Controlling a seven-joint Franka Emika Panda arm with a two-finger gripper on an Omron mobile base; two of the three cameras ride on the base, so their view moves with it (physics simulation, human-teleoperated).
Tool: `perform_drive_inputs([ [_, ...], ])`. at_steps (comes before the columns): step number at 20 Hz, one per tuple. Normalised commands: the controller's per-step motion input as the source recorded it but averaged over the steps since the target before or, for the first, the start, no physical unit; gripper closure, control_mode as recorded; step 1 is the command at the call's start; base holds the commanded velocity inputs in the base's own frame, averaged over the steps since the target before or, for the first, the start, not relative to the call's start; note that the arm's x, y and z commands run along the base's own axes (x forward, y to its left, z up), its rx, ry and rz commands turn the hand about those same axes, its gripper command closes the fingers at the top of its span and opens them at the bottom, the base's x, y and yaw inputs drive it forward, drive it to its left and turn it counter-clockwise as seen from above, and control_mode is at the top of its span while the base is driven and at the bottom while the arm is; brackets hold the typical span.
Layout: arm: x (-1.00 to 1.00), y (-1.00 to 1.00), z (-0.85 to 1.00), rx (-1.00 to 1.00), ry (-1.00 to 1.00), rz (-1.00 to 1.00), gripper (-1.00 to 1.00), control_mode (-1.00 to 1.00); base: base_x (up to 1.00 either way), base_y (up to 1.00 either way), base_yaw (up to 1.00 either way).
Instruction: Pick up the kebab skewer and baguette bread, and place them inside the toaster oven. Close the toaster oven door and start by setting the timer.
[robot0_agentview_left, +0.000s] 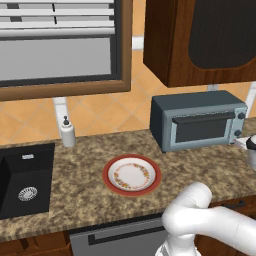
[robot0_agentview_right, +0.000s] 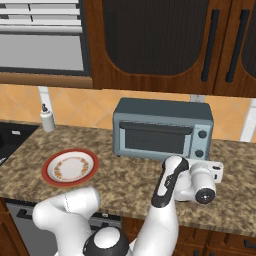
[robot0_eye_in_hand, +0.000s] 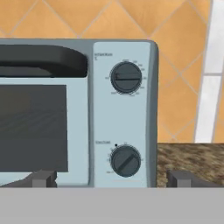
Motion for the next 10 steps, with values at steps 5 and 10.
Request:
perform_drive_inputs([
  [5, 0.14, 0.00, -0.24, 0.00, 0.00, 0.00, -1.00, -1.00, 0.00, 0.00, 0.00],
  [10, 0.35, -0.07, -0.02, 0.01, 0.00, 0.00, -1.00, -1.00, 0.00, 0.00, 0.00],
])
